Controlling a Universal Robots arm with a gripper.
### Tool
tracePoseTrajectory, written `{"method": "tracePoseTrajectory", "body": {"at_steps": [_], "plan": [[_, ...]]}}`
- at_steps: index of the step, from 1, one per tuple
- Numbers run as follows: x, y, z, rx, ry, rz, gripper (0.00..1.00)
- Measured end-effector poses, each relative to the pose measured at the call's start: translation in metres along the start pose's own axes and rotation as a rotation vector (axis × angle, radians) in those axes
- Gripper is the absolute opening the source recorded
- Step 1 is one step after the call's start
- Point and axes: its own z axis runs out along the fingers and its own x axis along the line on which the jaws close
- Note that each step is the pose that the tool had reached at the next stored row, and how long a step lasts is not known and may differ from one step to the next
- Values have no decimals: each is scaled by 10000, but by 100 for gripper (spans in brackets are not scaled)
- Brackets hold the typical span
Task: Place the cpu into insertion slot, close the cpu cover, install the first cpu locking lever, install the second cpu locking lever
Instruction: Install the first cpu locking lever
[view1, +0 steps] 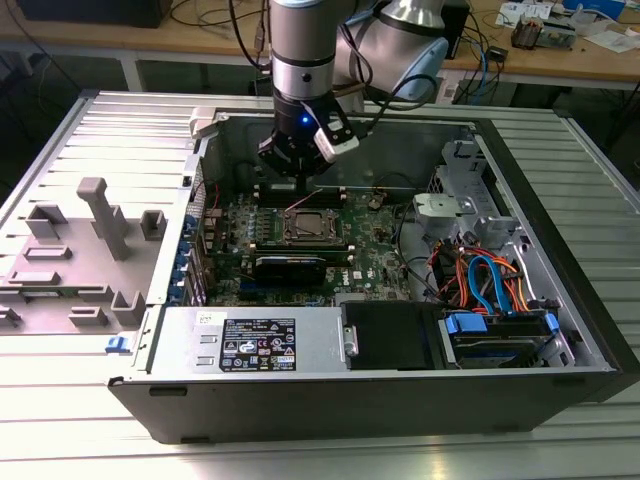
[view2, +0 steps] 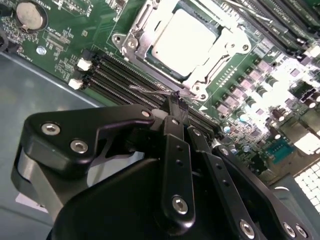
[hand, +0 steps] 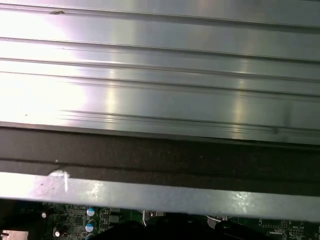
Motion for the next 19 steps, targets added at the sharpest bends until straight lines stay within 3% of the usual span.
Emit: {"method": "tracePoseTrajectory", "body": {"at_steps": [13, 19], "plan": [[-165, 10, 47, 31, 2, 1, 11], [-224, 13, 106, 35, 3, 2, 11]]}}
